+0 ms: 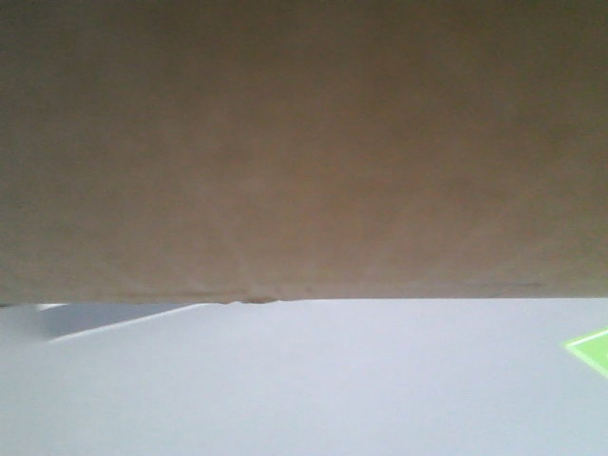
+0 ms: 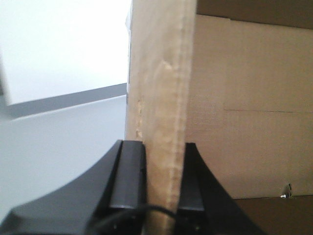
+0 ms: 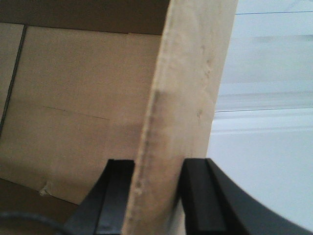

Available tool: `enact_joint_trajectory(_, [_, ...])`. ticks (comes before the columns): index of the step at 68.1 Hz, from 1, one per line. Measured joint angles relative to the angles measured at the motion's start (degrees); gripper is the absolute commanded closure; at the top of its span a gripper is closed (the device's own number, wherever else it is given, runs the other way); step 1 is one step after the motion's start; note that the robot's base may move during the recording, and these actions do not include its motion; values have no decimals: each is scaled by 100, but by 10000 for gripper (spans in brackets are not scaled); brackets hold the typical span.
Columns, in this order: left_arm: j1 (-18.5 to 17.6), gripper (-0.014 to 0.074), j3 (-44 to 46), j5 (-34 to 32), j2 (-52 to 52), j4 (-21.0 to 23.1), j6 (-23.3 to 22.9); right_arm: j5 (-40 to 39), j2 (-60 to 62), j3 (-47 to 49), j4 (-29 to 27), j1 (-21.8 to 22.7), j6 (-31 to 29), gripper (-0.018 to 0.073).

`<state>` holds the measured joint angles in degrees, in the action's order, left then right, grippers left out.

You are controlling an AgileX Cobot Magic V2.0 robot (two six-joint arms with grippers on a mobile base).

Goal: Grab box from left shelf to table start

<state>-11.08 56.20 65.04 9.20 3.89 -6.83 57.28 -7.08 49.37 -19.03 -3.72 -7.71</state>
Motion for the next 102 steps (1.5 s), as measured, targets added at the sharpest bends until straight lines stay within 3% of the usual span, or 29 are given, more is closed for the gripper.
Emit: enact_joint_trajectory(102, [0, 696, 0, 0, 0, 4, 0, 5, 0, 0, 0, 0, 0, 501])
